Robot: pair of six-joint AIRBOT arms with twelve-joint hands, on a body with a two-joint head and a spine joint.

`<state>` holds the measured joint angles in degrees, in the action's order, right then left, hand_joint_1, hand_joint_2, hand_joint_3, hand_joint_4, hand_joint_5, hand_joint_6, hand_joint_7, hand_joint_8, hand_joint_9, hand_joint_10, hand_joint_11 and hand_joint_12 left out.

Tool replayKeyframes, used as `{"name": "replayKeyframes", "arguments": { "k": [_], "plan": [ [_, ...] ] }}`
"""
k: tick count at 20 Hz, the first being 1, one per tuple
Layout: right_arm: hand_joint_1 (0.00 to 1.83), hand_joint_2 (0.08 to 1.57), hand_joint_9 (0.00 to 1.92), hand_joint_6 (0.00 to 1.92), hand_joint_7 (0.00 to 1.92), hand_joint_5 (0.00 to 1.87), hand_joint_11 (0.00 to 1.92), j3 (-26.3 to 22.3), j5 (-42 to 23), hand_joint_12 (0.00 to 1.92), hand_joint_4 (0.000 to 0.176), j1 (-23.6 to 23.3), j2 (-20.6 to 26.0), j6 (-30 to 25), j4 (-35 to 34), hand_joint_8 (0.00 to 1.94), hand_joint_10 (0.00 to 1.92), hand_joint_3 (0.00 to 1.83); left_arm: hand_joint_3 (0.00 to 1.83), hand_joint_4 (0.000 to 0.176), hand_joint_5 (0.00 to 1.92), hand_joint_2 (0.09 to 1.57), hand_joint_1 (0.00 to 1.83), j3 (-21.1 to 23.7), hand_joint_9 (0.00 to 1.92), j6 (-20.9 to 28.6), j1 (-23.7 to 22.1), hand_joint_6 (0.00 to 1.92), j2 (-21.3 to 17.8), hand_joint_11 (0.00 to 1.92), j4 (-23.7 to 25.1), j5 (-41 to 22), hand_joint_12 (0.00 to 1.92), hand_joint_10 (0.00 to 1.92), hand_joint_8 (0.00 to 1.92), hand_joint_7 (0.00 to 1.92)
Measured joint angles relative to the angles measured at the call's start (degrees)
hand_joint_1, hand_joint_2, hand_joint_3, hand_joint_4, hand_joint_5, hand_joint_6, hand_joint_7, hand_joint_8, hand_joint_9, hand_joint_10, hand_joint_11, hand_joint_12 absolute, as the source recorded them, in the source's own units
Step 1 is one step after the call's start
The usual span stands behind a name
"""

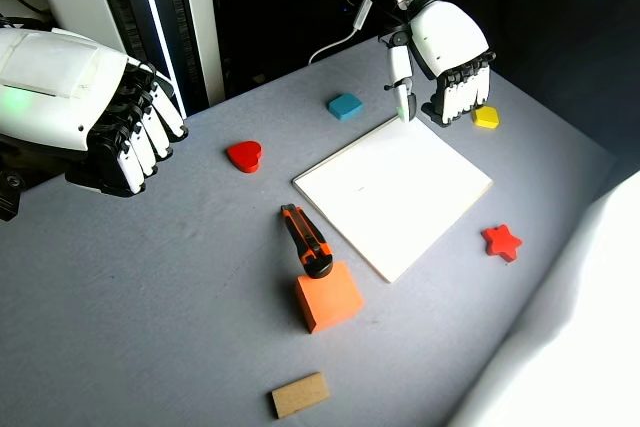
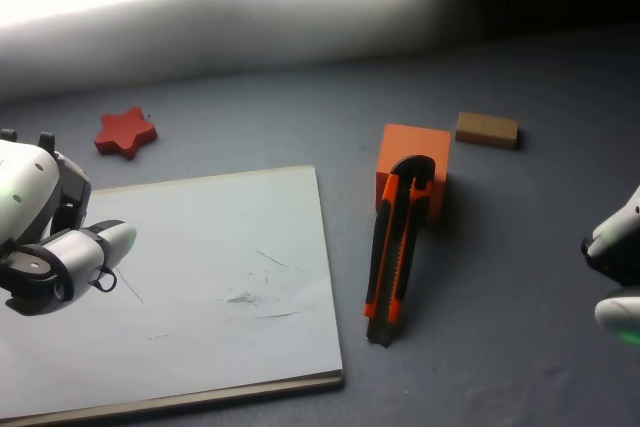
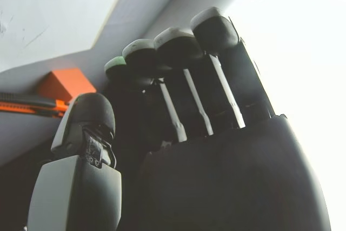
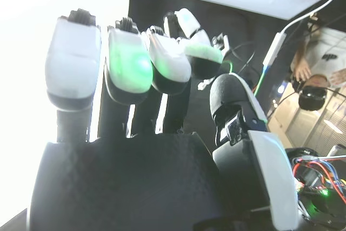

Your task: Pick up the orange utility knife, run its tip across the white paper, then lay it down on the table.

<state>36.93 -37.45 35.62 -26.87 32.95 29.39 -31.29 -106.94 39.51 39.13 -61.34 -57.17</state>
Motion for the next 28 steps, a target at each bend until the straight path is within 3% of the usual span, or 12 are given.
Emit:
{"name": "replayKeyframes", "arguments": {
  "k": [1,2,5,8,10,13,14,16,18,20,24,28],
  "plan": [
    [0.21,1.08,0.00,0.04,0.00,0.00,0.00,0.00,-0.09,0.03,0.000,0.24,-0.07,0.28,-0.24,0.09,0.03,0.29,0.18,0.055,0.13,1.19,0.26,0.00,0.16,-0.22,0.00,0.10,0.00,0.00,-0.20,-0.02,0.94,0.20,0.07,0.21],
    [0.18,1.19,0.00,0.00,0.00,0.00,0.00,0.00,0.07,0.00,0.000,0.42,-0.07,0.59,-0.20,0.00,0.00,0.07,0.02,0.054,0.15,1.26,0.28,-0.02,0.20,-0.26,0.02,0.01,0.00,0.00,-1.18,0.07,0.89,0.04,0.00,0.23],
    [0.17,1.19,0.00,0.00,0.00,0.00,0.00,0.00,-0.02,0.00,0.000,0.79,-0.66,1.73,-0.85,0.00,0.00,0.05,0.01,0.044,0.18,1.27,0.27,-0.24,0.24,-0.61,0.48,0.01,0.00,0.00,-1.20,-0.46,0.87,0.02,0.00,0.25],
    [0.23,1.15,0.00,0.00,0.00,0.00,0.00,0.68,-1.57,0.00,0.000,1.46,-1.99,4.96,-1.73,0.00,0.00,0.02,0.00,0.045,0.14,1.28,0.24,-0.24,0.25,0.31,2.05,0.00,0.07,0.00,-3.89,-0.63,0.93,0.01,0.00,0.24],
    [0.41,1.11,0.00,0.00,0.00,0.00,0.00,2.12,-2.78,0.00,0.000,1.46,-4.31,7.41,-1.77,0.00,0.00,0.00,0.00,0.041,0.15,1.28,0.23,-0.24,0.23,0.92,2.93,0.00,0.07,0.00,-3.56,-1.64,0.85,0.00,0.00,0.23],
    [0.87,1.08,0.00,0.00,0.00,0.00,0.00,4.79,-2.75,0.00,0.000,0.35,-7.82,10.71,-1.29,0.00,0.00,0.00,0.00,0.043,0.18,1.28,0.23,-0.24,0.24,0.87,2.93,0.01,0.07,0.00,-3.89,-2.60,0.82,0.01,0.00,0.25],
    [0.97,1.08,0.00,0.00,0.00,0.00,0.00,5.88,-1.25,0.00,0.000,-1.14,-9.09,10.88,-1.11,0.00,0.00,0.00,0.00,0.044,0.18,1.28,0.24,-0.24,0.25,0.83,2.93,0.01,0.22,0.00,-4.15,-2.64,0.81,0.01,0.00,0.25],
    [0.97,1.10,0.00,0.00,0.00,0.00,0.00,8.11,1.68,0.00,0.000,-4.55,-11.39,10.49,0.85,0.00,0.00,0.00,0.00,0.048,0.17,1.28,0.23,0.13,0.25,0.96,3.15,0.00,0.52,0.00,-4.11,-2.75,0.82,0.01,0.00,0.24],
    [0.99,1.09,0.00,0.00,0.00,0.00,0.00,10.71,6.58,0.00,0.000,-9.38,-14.29,6.19,8.81,0.00,0.00,0.00,0.00,0.037,0.17,1.29,0.22,0.79,0.26,2.03,3.76,0.00,0.66,0.00,-4.02,-2.40,0.83,0.01,0.00,0.25],
    [1.00,1.09,0.00,0.00,0.00,0.00,0.00,12.55,11.58,0.00,0.000,-14.08,-16.79,-1.07,17.53,0.00,0.00,0.00,0.00,0.037,0.18,1.29,0.22,1.51,0.26,2.84,4.00,0.01,0.70,0.00,-4.22,-2.36,0.84,0.01,0.00,0.25],
    [0.99,1.08,0.00,0.00,0.00,0.00,0.00,18.38,15.58,0.00,0.000,-23.06,-22.43,-29.07,48.09,0.00,0.00,0.00,0.00,0.032,0.19,1.29,0.22,2.08,0.25,3.72,3.98,0.00,1.38,0.00,-4.09,-3.21,0.82,0.00,0.00,0.25],
    [1.01,1.08,0.00,0.00,0.00,0.00,0.00,21.31,12.87,0.00,0.000,-26.38,-25.33,-52.78,68.17,0.00,0.00,0.00,0.00,0.031,0.19,1.29,0.22,1.95,0.25,4.07,3.98,0.00,2.27,0.00,-4.04,-3.80,0.78,0.01,0.00,0.24]
  ]
}}
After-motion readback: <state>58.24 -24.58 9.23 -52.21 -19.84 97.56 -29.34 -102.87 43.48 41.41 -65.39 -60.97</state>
